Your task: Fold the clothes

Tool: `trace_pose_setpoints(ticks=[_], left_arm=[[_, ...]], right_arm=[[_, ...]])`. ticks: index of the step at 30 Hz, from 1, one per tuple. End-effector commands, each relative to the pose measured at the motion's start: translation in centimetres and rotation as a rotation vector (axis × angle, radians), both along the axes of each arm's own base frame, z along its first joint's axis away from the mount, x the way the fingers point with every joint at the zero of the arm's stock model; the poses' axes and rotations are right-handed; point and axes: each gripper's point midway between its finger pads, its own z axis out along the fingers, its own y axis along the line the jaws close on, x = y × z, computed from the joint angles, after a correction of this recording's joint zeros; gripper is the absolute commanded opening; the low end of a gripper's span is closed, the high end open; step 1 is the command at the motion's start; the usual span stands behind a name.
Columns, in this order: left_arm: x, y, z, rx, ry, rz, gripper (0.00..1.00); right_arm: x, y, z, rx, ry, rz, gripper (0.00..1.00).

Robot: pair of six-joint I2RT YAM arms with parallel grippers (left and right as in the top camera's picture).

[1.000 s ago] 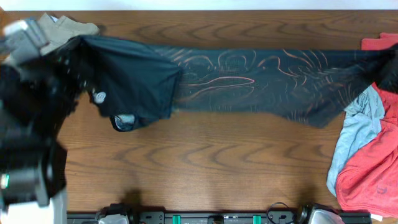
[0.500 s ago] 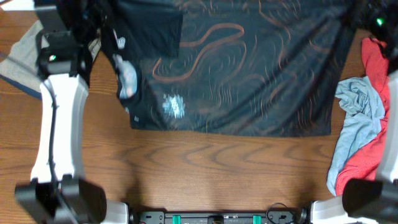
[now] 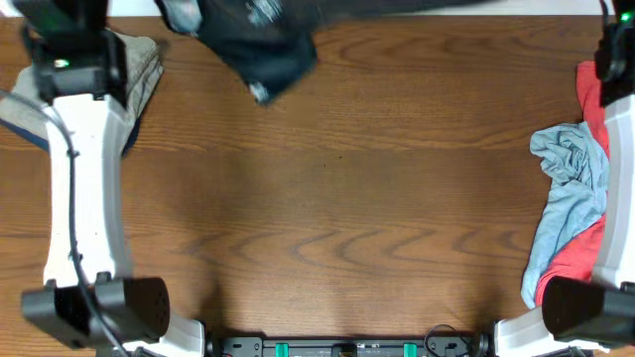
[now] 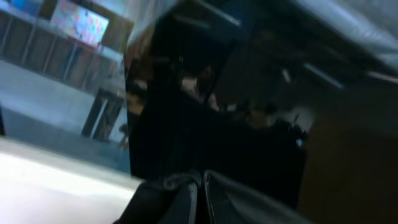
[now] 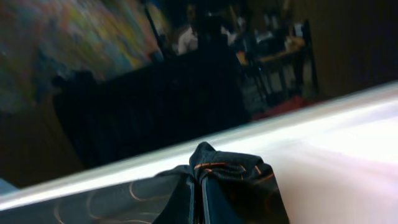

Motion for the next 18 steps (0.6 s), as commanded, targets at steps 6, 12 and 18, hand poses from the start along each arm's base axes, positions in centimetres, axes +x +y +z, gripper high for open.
trace_pose_setpoints(ticks=[6, 12, 18], left_arm=[[-2.7, -1.6, -8.9, -0.054, 0.488, -0.167, 0.06], [-8.4, -2.9, -22.0, -0.153, 1.064, -0.197, 0.06], [-14.6, -4.6, -29.0, -0.148, 1.422, -0.258, 0.06]], right_arm=[[-4.1, -3.9, -9.8, -0.119, 0.474, -0.223, 0.01], [-9.1, -4.3, -21.2, -0.137, 0.950, -0.234, 0.01], [-15.8, -4.5, -29.2, -0.175, 1.335, -0.246, 0.01]])
